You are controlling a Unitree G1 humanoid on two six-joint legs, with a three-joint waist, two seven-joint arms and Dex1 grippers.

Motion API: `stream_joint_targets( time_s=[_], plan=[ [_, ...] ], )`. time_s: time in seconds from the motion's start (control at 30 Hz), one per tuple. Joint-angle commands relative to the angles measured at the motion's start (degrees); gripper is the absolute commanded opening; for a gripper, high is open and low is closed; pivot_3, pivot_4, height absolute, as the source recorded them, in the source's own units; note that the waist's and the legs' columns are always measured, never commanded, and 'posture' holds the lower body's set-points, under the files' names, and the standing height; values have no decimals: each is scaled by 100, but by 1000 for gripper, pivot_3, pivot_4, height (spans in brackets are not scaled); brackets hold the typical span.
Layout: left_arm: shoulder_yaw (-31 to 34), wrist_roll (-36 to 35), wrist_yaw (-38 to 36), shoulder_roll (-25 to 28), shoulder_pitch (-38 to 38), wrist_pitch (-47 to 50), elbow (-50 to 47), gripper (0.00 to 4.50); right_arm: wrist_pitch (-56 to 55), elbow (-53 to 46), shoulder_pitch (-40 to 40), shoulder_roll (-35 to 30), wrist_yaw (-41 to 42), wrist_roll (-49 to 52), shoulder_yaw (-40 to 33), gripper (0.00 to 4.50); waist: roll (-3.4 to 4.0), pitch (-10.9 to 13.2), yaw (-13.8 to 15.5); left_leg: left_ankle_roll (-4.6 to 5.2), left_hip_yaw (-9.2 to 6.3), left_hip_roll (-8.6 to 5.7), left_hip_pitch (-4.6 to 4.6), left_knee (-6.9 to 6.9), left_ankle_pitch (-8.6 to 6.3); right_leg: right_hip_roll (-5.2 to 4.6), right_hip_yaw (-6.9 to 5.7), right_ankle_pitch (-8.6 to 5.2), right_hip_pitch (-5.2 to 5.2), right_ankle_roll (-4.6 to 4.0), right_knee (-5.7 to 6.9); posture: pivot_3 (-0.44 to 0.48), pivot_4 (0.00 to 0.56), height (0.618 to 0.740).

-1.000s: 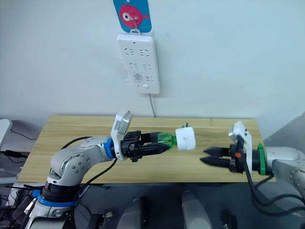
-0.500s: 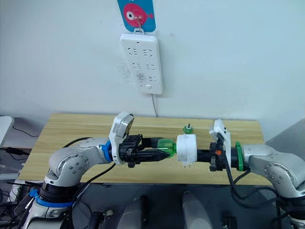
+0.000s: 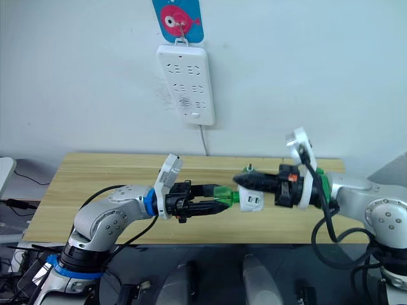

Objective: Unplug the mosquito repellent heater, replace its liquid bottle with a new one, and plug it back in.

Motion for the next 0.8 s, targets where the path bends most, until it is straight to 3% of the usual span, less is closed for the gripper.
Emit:
stream_joint_targets(
  time_s=[0.03,0.17,0.3,0.8],
  plan=[
    [1,-237,-204,75,52,102,-332,2279,-214,213,-79,116,-262,-451,-80,0,0,0,0,0,0,0,0,-2,0,0,-1,0,-1,0,0,-246,258,736],
    [75,-407,-181,63,43,247,-430,2279,-399,241,237,109,-81,-1516,398,0,0,0,6,0,-2,1,0,-5,0,0,-3,0,-3,0,0,-242,259,736],
    [100,-415,-125,48,18,228,-471,2279,-482,-4,565,-11,375,-1973,626,0,1,0,10,0,-2,1,-1,-7,0,0,-3,-1,-5,1,0,-238,258,736],
    [214,-170,165,-320,-58,-262,-215,2279,-361,-705,873,-137,808,-2059,454,0,1,0,9,0,1,0,0,0,0,0,0,0,0,1,0,-246,258,736]
  ],
)
